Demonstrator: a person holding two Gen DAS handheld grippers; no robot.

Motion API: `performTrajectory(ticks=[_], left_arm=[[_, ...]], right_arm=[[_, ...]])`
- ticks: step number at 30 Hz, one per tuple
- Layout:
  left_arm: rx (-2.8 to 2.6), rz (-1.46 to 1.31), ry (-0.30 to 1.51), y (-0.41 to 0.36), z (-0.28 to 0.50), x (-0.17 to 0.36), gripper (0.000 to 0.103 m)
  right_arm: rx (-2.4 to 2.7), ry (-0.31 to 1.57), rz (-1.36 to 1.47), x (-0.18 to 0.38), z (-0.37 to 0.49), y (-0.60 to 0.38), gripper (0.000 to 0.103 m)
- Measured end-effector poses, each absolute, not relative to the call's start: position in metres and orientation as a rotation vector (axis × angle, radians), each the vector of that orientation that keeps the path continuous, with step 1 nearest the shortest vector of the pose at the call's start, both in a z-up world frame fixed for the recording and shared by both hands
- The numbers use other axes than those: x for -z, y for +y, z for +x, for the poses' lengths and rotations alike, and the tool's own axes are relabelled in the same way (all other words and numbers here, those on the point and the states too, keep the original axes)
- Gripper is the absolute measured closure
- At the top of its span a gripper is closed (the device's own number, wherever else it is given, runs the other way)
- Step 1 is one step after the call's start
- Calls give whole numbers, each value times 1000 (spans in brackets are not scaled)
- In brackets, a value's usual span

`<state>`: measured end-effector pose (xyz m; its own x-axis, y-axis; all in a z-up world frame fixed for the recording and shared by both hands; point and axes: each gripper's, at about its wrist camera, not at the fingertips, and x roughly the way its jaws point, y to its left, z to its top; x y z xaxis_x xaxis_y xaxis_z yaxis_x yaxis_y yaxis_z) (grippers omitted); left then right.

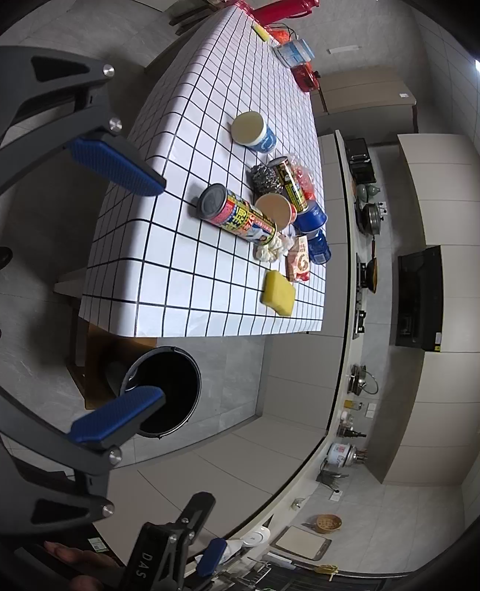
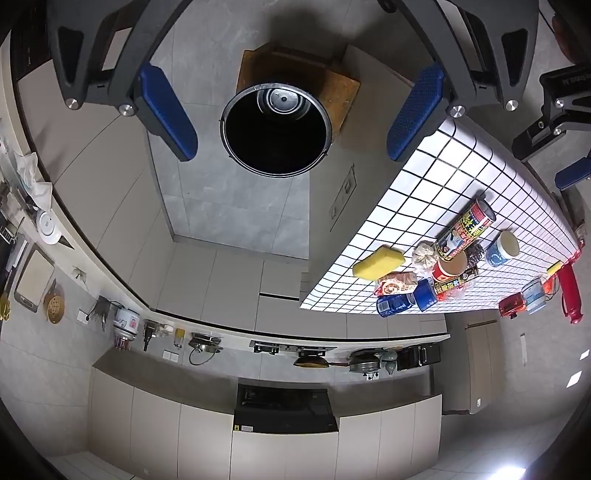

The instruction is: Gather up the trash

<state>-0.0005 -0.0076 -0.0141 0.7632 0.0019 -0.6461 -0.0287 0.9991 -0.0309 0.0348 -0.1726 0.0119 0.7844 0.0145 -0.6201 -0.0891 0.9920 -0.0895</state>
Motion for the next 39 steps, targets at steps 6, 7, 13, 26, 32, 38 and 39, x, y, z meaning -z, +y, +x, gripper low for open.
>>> performTrajectory(ticks=[6, 7, 13, 26, 32, 38, 39], left_arm=[[-15, -40, 705, -6, 0, 13, 0], [-15, -41, 705, -6, 0, 13, 0], [-16, -41, 705, -6, -1, 13, 0], [-14, -43, 707, -5, -1, 13, 0], [-13, -44, 708, -5, -3, 14, 0], [-11, -44, 712, -8, -4, 16, 0], [-11, -43, 712, -9, -5, 16, 0]], right_arm=[[-56, 667, -116, -12, 35, -173, 0], [-56, 667, -116, -12, 35, -173, 0], [-57, 667, -116, -12, 35, -173, 0], [-57, 668, -115, -12, 34, -174, 0], [-57, 669, -115, -12, 34, -173, 0], [-55, 669, -116, -11, 33, -173, 0], [-56, 670, -115, -11, 33, -173, 0]])
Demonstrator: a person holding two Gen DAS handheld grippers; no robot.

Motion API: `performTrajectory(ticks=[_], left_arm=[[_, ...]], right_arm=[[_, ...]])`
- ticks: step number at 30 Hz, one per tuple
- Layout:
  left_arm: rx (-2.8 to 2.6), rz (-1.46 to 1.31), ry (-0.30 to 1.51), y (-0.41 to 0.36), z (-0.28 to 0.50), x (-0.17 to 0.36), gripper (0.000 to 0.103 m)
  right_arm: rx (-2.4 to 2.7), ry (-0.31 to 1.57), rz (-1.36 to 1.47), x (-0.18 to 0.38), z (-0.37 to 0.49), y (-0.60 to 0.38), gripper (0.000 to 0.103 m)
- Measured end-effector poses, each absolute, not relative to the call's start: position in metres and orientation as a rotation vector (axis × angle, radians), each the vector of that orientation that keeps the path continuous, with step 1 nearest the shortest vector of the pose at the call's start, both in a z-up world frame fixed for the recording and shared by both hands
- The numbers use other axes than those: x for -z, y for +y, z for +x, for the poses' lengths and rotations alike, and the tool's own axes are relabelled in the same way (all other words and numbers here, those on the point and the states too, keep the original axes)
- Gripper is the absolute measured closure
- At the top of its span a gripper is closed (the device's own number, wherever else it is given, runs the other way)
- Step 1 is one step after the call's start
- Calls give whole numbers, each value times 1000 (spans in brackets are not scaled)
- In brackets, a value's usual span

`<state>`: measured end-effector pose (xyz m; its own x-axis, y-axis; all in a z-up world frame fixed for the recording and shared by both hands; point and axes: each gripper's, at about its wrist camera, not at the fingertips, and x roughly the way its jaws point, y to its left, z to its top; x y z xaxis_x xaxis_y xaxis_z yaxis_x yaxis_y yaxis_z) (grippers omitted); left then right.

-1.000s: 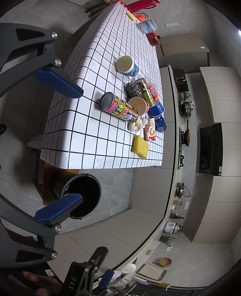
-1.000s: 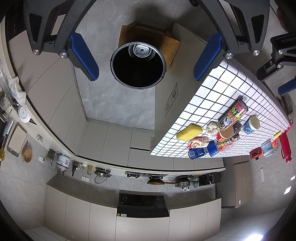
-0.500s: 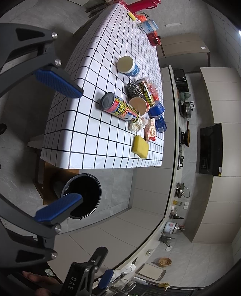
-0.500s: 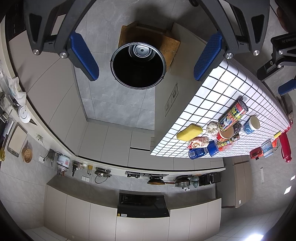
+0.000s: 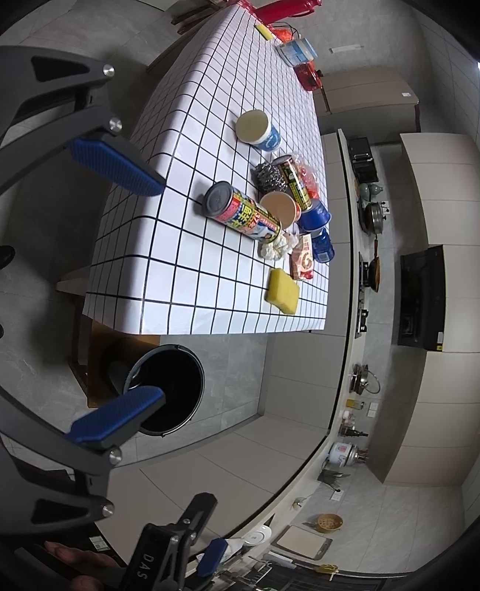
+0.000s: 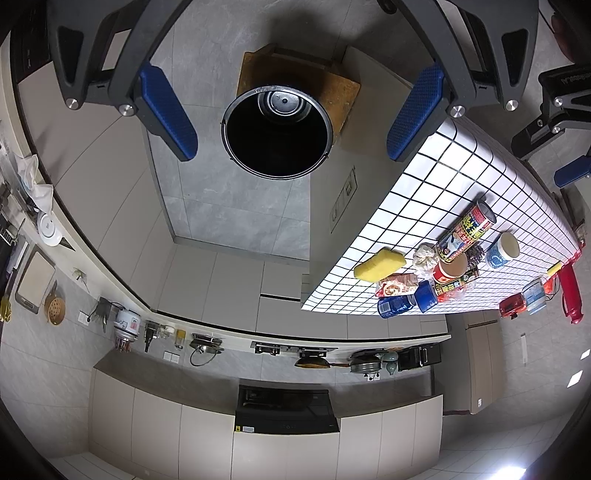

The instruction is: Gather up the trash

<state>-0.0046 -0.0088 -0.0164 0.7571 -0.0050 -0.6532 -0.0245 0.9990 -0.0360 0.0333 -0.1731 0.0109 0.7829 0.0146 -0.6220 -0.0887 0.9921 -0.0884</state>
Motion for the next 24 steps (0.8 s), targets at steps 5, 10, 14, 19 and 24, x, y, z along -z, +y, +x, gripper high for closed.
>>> performTrajectory(ticks=[5, 10, 14, 19, 24], left_arm=[[-8, -43, 717, -11, -4, 17, 0], [-10, -43, 718, -11, -2, 16, 0], [-10, -44, 719, -11, -2, 16, 0], [-13, -47, 722, -11, -3, 17, 0], [-16, -49, 723, -10, -2, 17, 0]], right_arm=[[-53, 671, -110, -9, 31, -175, 0], [-54, 672, -112, -9, 30, -175, 0], [-57, 674, -109, -10, 30, -177, 0], [-62, 676, -109, -10, 32, -177, 0], [-67, 676, -112, -10, 34, -176, 0]])
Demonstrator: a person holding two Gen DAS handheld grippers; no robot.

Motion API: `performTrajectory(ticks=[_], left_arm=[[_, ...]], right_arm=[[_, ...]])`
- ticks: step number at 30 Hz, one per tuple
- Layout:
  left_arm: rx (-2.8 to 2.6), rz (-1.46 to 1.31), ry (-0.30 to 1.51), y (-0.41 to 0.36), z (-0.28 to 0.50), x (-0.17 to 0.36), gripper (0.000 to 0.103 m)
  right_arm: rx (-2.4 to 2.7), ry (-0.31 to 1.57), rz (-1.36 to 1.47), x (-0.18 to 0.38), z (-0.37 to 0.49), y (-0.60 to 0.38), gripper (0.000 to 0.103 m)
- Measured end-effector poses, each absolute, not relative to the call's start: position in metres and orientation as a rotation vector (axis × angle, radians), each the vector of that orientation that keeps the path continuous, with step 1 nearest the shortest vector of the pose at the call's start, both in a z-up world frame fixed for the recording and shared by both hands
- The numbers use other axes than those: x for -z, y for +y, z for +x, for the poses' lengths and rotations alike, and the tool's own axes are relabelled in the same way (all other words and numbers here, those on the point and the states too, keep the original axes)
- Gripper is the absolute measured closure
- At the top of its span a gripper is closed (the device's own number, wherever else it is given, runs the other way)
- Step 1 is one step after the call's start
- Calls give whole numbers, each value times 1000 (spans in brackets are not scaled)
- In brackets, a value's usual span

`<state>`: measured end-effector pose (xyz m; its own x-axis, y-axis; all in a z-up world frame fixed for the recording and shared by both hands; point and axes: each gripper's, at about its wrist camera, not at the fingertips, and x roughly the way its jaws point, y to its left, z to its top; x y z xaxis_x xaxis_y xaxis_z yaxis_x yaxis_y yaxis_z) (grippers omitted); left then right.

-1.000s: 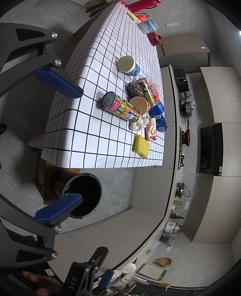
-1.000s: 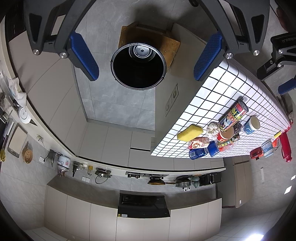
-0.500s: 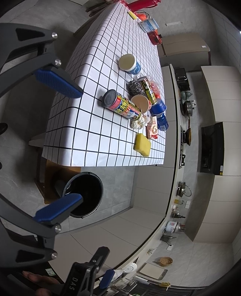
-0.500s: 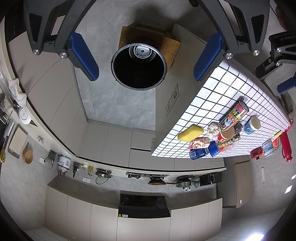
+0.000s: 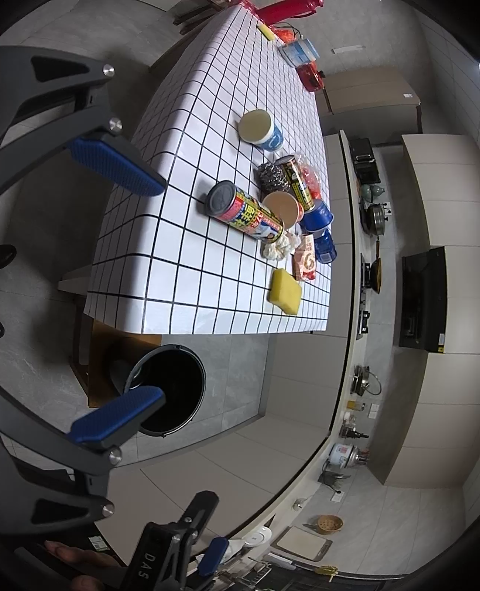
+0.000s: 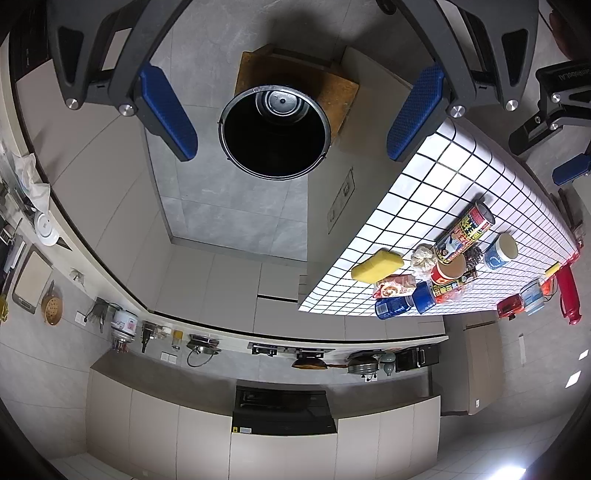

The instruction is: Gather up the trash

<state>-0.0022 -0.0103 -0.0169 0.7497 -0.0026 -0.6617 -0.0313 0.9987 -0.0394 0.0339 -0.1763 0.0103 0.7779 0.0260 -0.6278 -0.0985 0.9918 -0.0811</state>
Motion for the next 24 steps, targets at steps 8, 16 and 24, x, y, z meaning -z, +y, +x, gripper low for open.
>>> performTrajectory(ticks=[8, 16, 24], left_arm=[[-15, -48, 722, -9, -2, 17, 0], [-35, -51, 722, 2, 2, 15, 0], [-100, -56, 726, 30, 19, 15, 0]], right_arm=[[-68, 675, -110, -10, 34, -176, 0], [-76, 676, -109, -10, 35, -176, 0], [-115, 672, -110, -12, 52, -166, 0]])
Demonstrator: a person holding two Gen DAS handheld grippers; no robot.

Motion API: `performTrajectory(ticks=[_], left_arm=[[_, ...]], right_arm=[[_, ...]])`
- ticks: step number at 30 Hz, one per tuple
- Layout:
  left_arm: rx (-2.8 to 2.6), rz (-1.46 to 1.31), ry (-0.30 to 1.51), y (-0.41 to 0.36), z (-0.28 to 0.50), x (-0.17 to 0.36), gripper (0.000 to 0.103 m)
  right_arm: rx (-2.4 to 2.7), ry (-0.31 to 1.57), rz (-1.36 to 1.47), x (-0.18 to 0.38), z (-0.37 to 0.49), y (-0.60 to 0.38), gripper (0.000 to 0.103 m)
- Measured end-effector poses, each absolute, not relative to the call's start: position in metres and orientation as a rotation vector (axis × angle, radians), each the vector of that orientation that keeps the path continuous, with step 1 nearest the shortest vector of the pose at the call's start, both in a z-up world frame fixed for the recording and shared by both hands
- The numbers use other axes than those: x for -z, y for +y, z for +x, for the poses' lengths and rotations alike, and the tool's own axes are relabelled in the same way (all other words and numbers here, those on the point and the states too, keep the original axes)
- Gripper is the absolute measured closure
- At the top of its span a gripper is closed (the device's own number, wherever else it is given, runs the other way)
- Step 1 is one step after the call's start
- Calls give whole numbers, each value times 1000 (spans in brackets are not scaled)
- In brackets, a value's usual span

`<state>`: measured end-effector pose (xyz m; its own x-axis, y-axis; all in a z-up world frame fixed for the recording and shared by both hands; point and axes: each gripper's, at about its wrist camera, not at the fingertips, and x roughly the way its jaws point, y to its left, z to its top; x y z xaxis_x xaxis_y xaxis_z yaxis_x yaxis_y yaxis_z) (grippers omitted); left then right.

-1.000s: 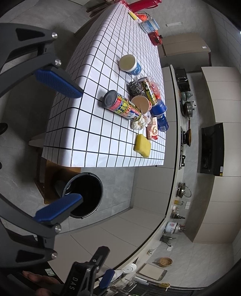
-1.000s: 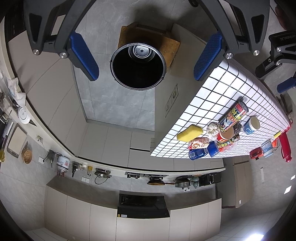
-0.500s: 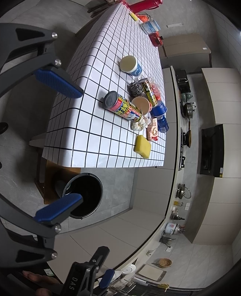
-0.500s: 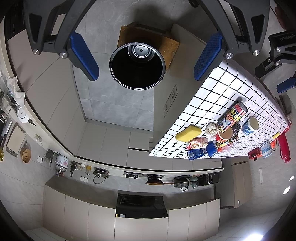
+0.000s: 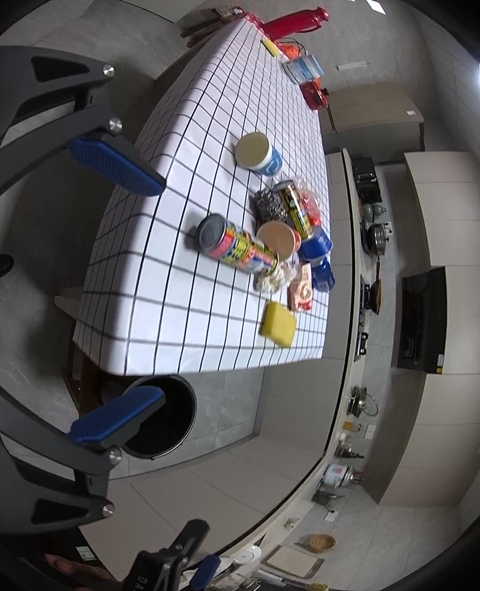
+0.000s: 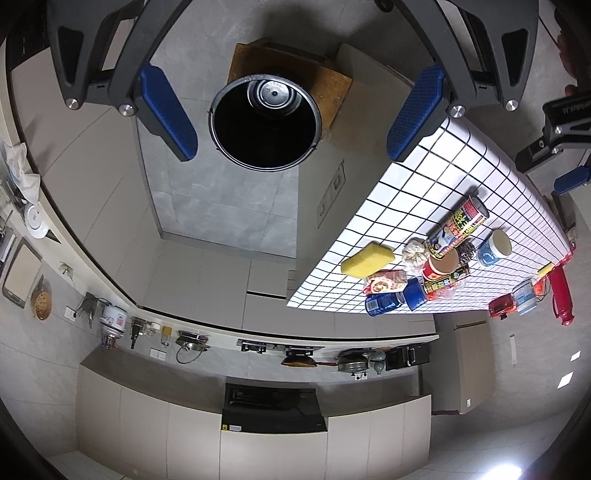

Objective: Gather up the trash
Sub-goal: 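Grasp the blue paper cup with the left tool while the right tool grasps the yellow sponge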

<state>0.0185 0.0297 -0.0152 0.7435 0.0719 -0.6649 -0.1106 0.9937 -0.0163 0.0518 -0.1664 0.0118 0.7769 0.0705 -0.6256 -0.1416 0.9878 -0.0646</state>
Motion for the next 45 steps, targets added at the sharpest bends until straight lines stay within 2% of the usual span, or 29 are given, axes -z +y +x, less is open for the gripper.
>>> performTrajectory(ticks=[20, 32, 38, 45], left_arm=[[-226, -129, 751, 153, 66, 37, 0], [-278, -123, 750, 244, 175, 57, 1], [-255, -148, 800, 273, 217, 75, 9], [-214, -157, 833, 286, 244, 87, 17]], right_arm=[[-186, 689, -63, -2, 143, -68, 0], [-115, 770, 17, 27, 253, -13, 1], [-67, 834, 54, 49, 317, 2, 13], [-28, 924, 49, 83, 373, 26, 13]])
